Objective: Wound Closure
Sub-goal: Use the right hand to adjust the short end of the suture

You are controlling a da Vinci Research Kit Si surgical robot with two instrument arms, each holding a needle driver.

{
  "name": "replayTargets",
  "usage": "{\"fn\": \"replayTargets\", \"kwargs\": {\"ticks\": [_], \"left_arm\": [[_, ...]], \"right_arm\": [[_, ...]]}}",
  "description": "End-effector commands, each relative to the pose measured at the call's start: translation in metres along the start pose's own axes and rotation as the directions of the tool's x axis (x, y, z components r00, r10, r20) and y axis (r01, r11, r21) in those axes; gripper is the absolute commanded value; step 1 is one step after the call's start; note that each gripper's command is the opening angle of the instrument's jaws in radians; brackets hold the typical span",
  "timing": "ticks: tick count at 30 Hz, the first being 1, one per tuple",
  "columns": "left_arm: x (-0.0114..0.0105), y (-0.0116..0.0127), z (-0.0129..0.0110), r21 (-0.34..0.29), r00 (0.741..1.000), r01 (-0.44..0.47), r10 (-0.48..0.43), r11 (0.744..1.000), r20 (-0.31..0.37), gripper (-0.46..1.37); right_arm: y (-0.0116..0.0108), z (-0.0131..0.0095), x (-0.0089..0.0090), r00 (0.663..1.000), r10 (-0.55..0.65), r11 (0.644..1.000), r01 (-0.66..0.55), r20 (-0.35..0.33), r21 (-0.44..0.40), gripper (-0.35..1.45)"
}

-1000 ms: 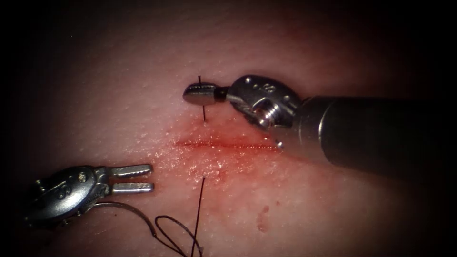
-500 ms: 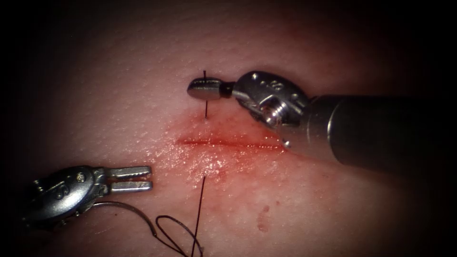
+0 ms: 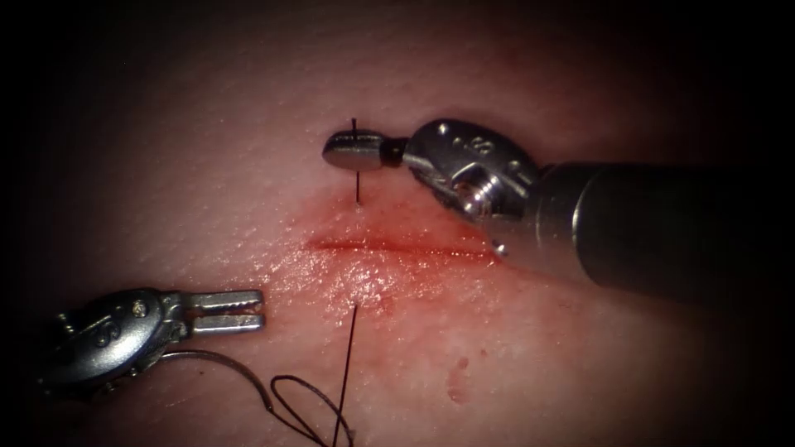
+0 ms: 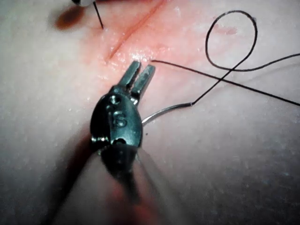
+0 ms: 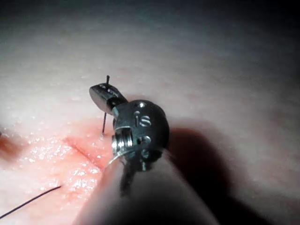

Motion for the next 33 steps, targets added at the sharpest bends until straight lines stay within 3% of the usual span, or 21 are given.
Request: {"fn": "replayTargets", "kwargs": {"ticks": [1, 10, 16, 21, 22, 23, 25, 26, 28, 33], "left_arm": [[0.0, 0.0, 0.0, -0.004, 1.0, 0.0, 0.0, 1.0, 0.0, -0.09], [0.0, 0.0, 0.0, -0.004, 1.0, 0.0, 0.0, 1.0, 0.0, -0.03], [0.0, 0.0, 0.0, -0.004, 1.0, -0.006, 0.006, 1.0, 0.0, 0.04], [0.0, 0.0, 0.0, -0.004, 1.0, -0.006, 0.006, 1.0, 0.0, 0.12], [0.0001, 0.0, 0.0, -0.004, 1.0, -0.011, 0.011, 1.0, 0.0, 0.14], [0.0001, -0.0001, 0.0, -0.004, 1.0, -0.011, 0.011, 1.0, 0.0, 0.21], [0.0002, -0.0001, 0.0, -0.004, 1.0, -0.016, 0.016, 1.0, 0.0, 0.26], [0.0002, -0.0001, 0.0, -0.004, 1.0, -0.015, 0.015, 1.0, 0.001, 0.31], [0.0003, -0.0001, 0.0, -0.004, 1.0, -0.02, 0.02, 1.0, 0.001, 0.4], [0.0004, 0.0, 0.0, -0.003, 0.999, -0.036, 0.036, 0.999, 0.001, 0.49]], "right_arm": [[0.0, 0.0, 0.0, 1.0, -0.001, 1.0, 0.001, 0.0, -0.001, -0.35], [0.0, 0.0003, 0.0002, 1.0, -0.017, 1.0, 0.017, -0.001, -0.009, -0.35], [0.0001, 0.0007, 0.0003, 0.999, -0.04, 0.999, 0.04, -0.004, 0.033, -0.35], [0.0003, 0.0007, 0.0002, 0.998, -0.058, 0.998, 0.058, -0.005, 0.031, 0.38], [0.0004, 0.0007, 0.0002, 0.998, -0.063, 0.998, 0.063, -0.005, 0.031, 0.57], [0.0005, 0.0007, 0.0003, 0.998, -0.062, 0.998, 0.062, -0.005, 0.03, 0.94], [0.0005, 0.0007, 0.0004, 0.998, -0.061, 0.998, 0.061, -0.005, 0.029, 1.11], [0.0006, 0.0006, 0.0005, 0.996, -0.094, 0.995, 0.094, -0.005, 0.027, 1.3], [0.0008, 0.0004, 0.0009, 0.995, -0.1, 0.995, 0.1, -0.005, 0.023, 1.41], [0.0008, -0.0009, 0.0015, 0.992, -0.127, 0.992, 0.127, -0.003, 0.027, 1.4]]}}
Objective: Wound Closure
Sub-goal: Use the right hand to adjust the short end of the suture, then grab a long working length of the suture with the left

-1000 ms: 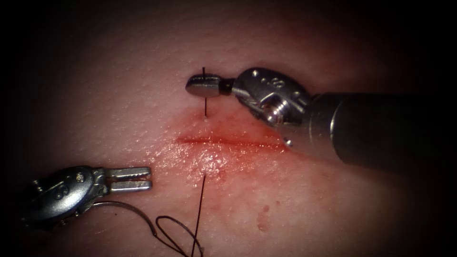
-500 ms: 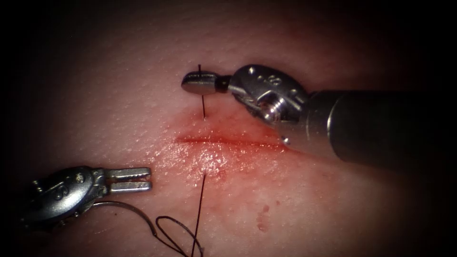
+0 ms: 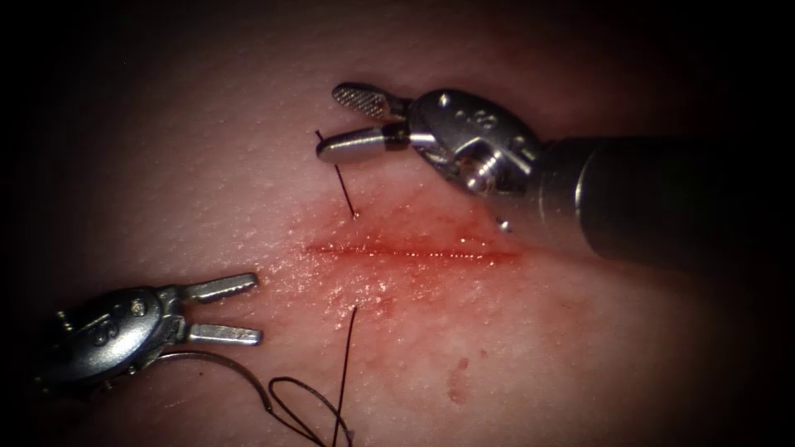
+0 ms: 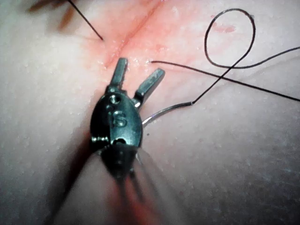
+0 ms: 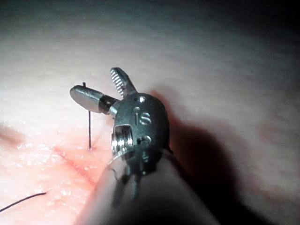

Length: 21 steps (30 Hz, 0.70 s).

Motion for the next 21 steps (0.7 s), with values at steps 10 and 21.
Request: {"fn": "replayTargets", "kwargs": {"ticks": [10, 21], "left_arm": [[0.0008, 0.0004, 0.0004, 0.017, 0.979, -0.206, 0.206, 0.978, 0.012, 0.27], [0.0004, 0.0013, 0.0041, -0.021, 0.791, -0.586, 0.578, 0.81, 0.2, 0.23]], "right_arm": [[-0.0005, -0.0056, -0.0007, 1.0, -0.017, 1.0, 0.017, 0.025, -0.011, 1.39], [-0.0015, -0.0105, -0.0023, 0.999, -0.026, 0.996, 0.03, 0.048, -0.083, 1.41]]}}
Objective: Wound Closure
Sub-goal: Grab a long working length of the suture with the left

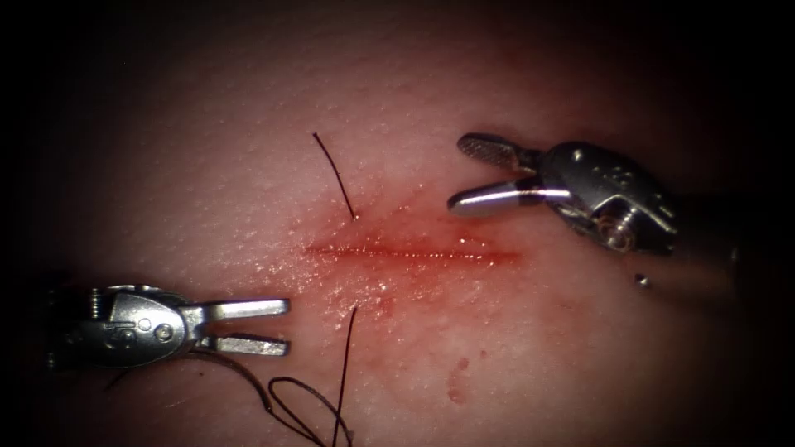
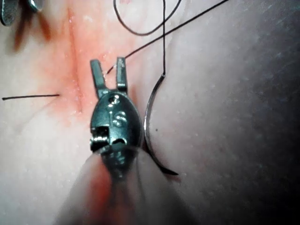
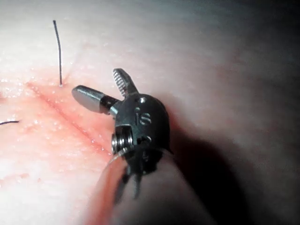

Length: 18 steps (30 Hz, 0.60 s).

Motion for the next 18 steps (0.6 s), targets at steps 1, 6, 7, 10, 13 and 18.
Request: {"fn": "replayTargets", "kwargs": {"ticks": [1, 6, 7, 10, 13, 18], "left_arm": [[0.0, 0.0001, 0.0006, 0.02, 0.999, -0.051, 0.051, 0.999, 0.011, 0.29], [-0.0002, 0.0009, 0.0017, 0.024, 0.986, -0.165, 0.165, 0.986, 0.035, 0.38], [-0.0004, 0.0012, 0.0019, 0.018, 0.98, -0.193, 0.192, 0.981, 0.05, 0.4], [-0.0008, 0.0018, 0.0021, 0.001, 0.973, -0.22, 0.219, 0.976, 0.078, 0.54], [-0.0012, 0.0023, 0.0023, -0.008, 0.967, -0.239, 0.238, 0.971, 0.085, 0.55], [-0.002, 0.0032, 0.0029, -0.045, 0.951, -0.278, 0.281, 0.96, 0.127, 0.47]], "right_arm": [[-0.0001, -0.0001, 0.0, 1.0, 0.001, 1.0, -0.001, 0.002, -0.006, 1.43], [-0.0003, -0.0002, 0.0, 1.0, 0.0, 1.0, 0.0, 0.006, -0.014, 1.43], [-0.0004, -0.0002, 0.0, 1.0, 0.0, 1.0, 0.0, 0.002, -0.011, 1.43], [-0.0006, -0.0002, 0.0001, 1.0, 0.001, 1.0, -0.001, -0.001, -0.005, 1.43], [-0.0007, -0.0002, 0.0002, 1.0, 0.002, 1.0, -0.002, -0.005, -0.002, 1.42], [-0.001, -0.0002, 0.0003, 1.0, 0.002, 1.0, -0.002, -0.008, 0.001, 1.42]]}}
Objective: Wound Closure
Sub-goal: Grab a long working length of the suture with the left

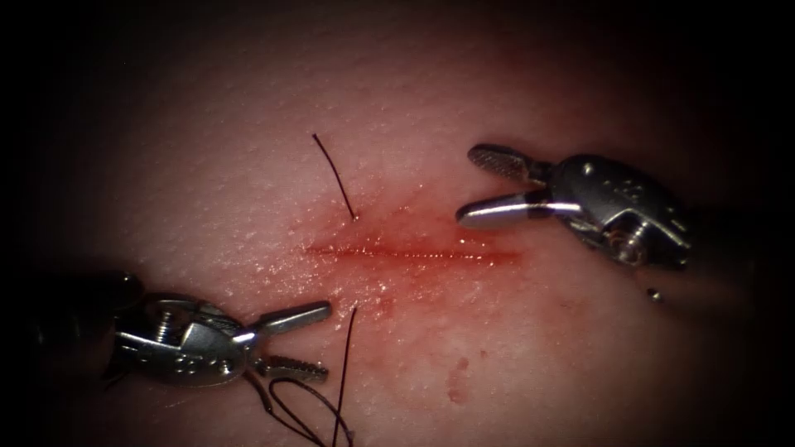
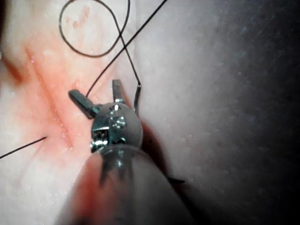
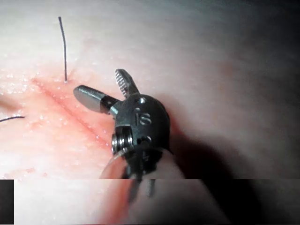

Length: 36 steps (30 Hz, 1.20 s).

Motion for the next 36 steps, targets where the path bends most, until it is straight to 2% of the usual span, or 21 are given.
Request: {"fn": "replayTargets", "kwargs": {"ticks": [1, 9, 13, 21, 23, 27, 36], "left_arm": [[0.0001, 0.0004, 0.0004, -0.009, 1.0, -0.014, 0.014, 1.0, 0.008, 0.47], [0.0018, 0.0019, 0.0023, -0.04, 0.999, -0.034, 0.033, 0.999, -0.028, 0.49], [0.0032, 0.0026, 0.0026, -0.056, 0.996, -0.042, 0.037, 0.998, -0.087, 0.37], [0.006, 0.0036, 0.0013, -0.093, 0.991, -0.044, 0.032, 0.995, -0.13, 0.17], [0.0072, 0.0046, 0.0009, -0.113, 0.988, -0.05, 0.032, 0.992, -0.154, 0.12], [0.0083, 0.0056, 0.0003, -0.139, 0.982, -0.067, 0.041, 0.988, -0.182, 0.11], [0.0086, 0.0066, -0.0022, -0.145, 0.986, -0.071, 0.048, 0.987, -0.158, 0.11]], "right_arm": [[0.0, 0.0, 0.0, 1.0, 0.001, 1.0, -0.001, -0.001, 0.009, 1.42], [0.0001, 0.0, -0.0001, 1.0, 0.0, 1.0, 0.0, -0.006, 0.007, 1.4], [0.0, 0.0001, -0.0004, 1.0, -0.003, 1.0, 0.003, -0.007, 0.008, 1.39], [-0.0001, 0.0001, -0.0007, 1.0, -0.013, 1.0, 0.013, -0.007, 0.007, 1.39], [-0.0001, 0.0001, -0.0007, 1.0, -0.014, 1.0, 0.014, -0.008, 0.007, 1.39], [-0.0002, 0.0001, -0.0007, 1.0, -0.014, 1.0, 0.014, -0.008, 0.007, 1.4], [-0.0006, 0.0001, -0.0006, 1.0, -0.015, 1.0, 0.015, -0.008, 0.011, 1.4]]}}
